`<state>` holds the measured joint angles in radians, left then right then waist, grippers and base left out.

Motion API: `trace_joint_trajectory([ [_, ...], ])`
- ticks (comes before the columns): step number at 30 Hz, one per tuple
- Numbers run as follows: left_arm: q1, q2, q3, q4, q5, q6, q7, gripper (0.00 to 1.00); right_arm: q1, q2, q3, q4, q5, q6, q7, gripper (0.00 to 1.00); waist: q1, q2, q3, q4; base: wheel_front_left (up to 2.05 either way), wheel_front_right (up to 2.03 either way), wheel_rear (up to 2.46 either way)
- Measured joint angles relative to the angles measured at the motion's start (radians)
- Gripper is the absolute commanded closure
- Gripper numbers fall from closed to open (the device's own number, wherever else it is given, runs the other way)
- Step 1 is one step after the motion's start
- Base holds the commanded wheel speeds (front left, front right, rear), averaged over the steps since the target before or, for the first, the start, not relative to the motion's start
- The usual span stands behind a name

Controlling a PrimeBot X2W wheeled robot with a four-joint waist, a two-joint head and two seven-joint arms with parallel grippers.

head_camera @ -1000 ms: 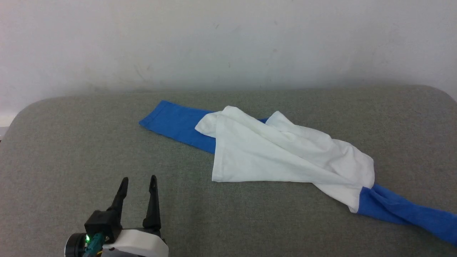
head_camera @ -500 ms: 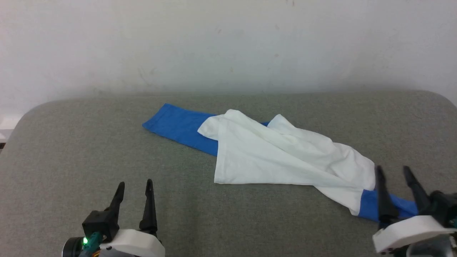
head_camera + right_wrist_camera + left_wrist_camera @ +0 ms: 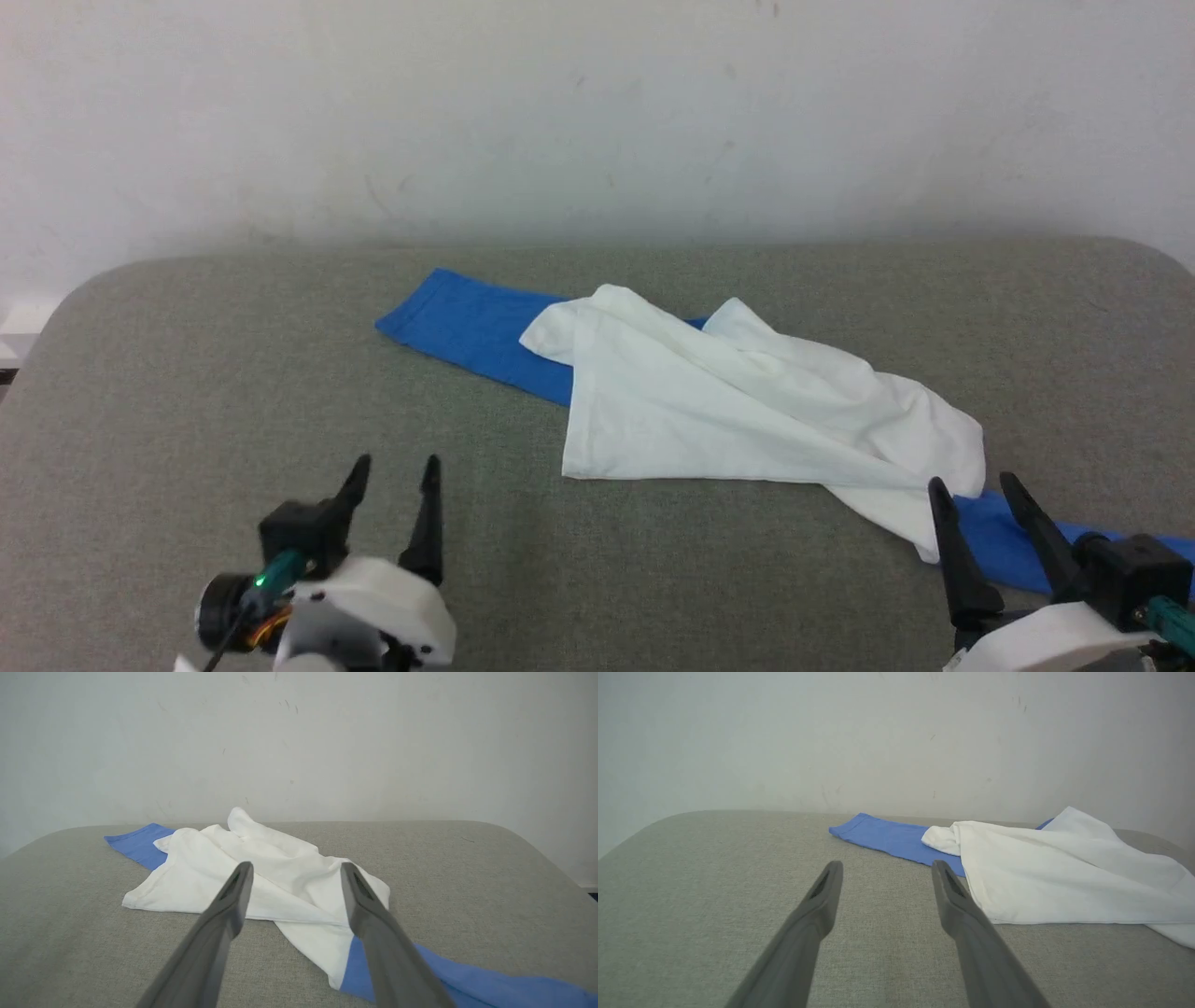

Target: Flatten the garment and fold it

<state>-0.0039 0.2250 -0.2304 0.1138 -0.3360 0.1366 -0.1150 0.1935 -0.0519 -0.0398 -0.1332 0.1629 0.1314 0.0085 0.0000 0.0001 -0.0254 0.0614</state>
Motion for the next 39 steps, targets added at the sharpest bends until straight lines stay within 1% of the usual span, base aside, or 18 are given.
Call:
trace_joint_trajectory([
  [1,-0.029,-0.005,-0.017,0.011,-0.003,-0.016,0.03,0.0,-0.002,0.0,0.002,-0.001,0.0,0.0,0.001,0.0,0.0,0.0,0.006,-0.004,0.0,0.0,0.0],
  [3,-0.098,-0.023,-0.064,0.057,-0.029,-0.061,0.131,0.0,-0.012,0.0,0.006,-0.006,0.0,0.0,0.001,0.0,0.0,0.0,0.022,-0.011,0.0,0.0,0.0],
  [5,-0.171,-0.049,-0.109,0.101,-0.043,-0.099,0.212,0.0,-0.028,0.0,0.013,-0.005,0.0,0.0,0.001,0.0,0.0002,0.0,0.039,-0.02,0.0,0.0,0.0],
  [8,-0.273,-0.068,-0.151,0.178,-0.05,-0.137,0.329,0.0,-0.051,0.001,0.03,0.003,0.005,0.0,0.001,0.0,0.0001,0.0,0.057,-0.046,0.0,0.0,0.0],
  [11,-0.353,-0.068,-0.172,0.258,-0.062,-0.16,0.444,0.0,-0.068,0.0,0.038,0.012,0.007,0.0,-0.001,0.0,0.0002,0.0,0.078,-0.075,0.0,0.0,0.0],
  [14,-0.417,-0.05,-0.192,0.321,-0.056,-0.173,0.526,0.0,-0.081,0.001,0.043,0.023,0.01,0.0,-0.004,0.0,0.0001,0.0,0.101,-0.108,0.0,0.0,0.0],
  [17,-0.478,-0.027,-0.203,0.381,-0.03,-0.173,0.562,0.0,-0.087,0.0,0.04,0.033,0.016,0.0,-0.012,0.0,0.0002,0.0,0.129,-0.136,0.0,0.0,0.0],
  [19,-0.509,-0.021,-0.206,0.429,-0.031,-0.18,0.585,0.0,-0.091,0.0,0.041,0.042,0.023,0.0,-0.016,0.0,0.0002,0.0,0.149,-0.152,0.0,0.0,0.0],
  [22,-0.545,-0.028,-0.22,0.503,-0.03,-0.184,0.617,0.0,-0.098,0.0,0.038,0.055,0.032,0.0,-0.022,0.0,0.0002,0.0,0.179,-0.174,0.0,0.0,0.0],
  [28,-0.646,-0.044,-0.266,0.599,-0.036,-0.218,0.721,0.0,-0.112,0.0,0.037,0.071,0.033,0.0,-0.028,0.0,-0.0001,0.0,0.217,-0.203,0.0,0.0,0.0],
  [29,-0.655,-0.045,-0.279,0.606,-0.038,-0.223,0.735,0.36,-0.114,0.0,0.034,0.073,0.033,0.0,-0.028,0.0,-0.0001,0.0,0.218,-0.205,0.0,0.0,0.0],
  [30,-0.662,-0.045,-0.291,0.608,-0.038,-0.224,0.745,0.71,-0.115,0.0,0.032,0.074,0.033,0.0,-0.028,0.0,-0.0001,0.0,0.217,-0.205,0.0,0.0,0.0],
  [31,-0.663,-0.046,-0.3,0.609,-0.043,-0.225,0.746,1.0,-0.117,0.0,0.03,0.075,0.032,0.0,-0.028,0.0,-0.0001,0.0,0.215,-0.205,0.0,0.0,0.0],
  [32,-0.662,-0.047,-0.312,0.606,-0.044,-0.228,0.739,1.0,-0.118,0.0,0.029,0.077,0.032,0.0,-0.028,0.0,0.0,0.0,0.211,-0.204,0.0,0.0,0.0],
  [34,-0.64,-0.052,-0.321,0.593,-0.051,-0.242,0.686,1.0,-0.119,0.0,0.03,0.082,0.03,0.0,-0.027,0.0,0.0001,0.0,0.2,-0.201,0.0,0.0,0.0],
  [35,-0.625,-0.047,-0.337,0.581,-0.037,-0.242,0.653,1.0,-0.118,0.0,0.029,0.084,0.03,0.0,-0.027,0.0,0.0002,0.0,0.192,-0.199,0.0,0.0,0.0],
  [37,-0.575,-0.048,-0.339,0.544,-0.039,-0.241,0.593,1.0,-0.116,0.0,0.028,0.084,0.03,0.0,-0.027,0.0,0.0001,0.0,0.174,-0.193,0.0,0.0,0.0],
  [39,-0.508,-0.046,-0.342,0.481,-0.033,-0.228,0.538,1.0,-0.108,0.0,0.023,0.081,0.03,0.0,-0.026,0.0,0.0001,0.0,0.156,-0.184,0.0,0.0,0.0],
])
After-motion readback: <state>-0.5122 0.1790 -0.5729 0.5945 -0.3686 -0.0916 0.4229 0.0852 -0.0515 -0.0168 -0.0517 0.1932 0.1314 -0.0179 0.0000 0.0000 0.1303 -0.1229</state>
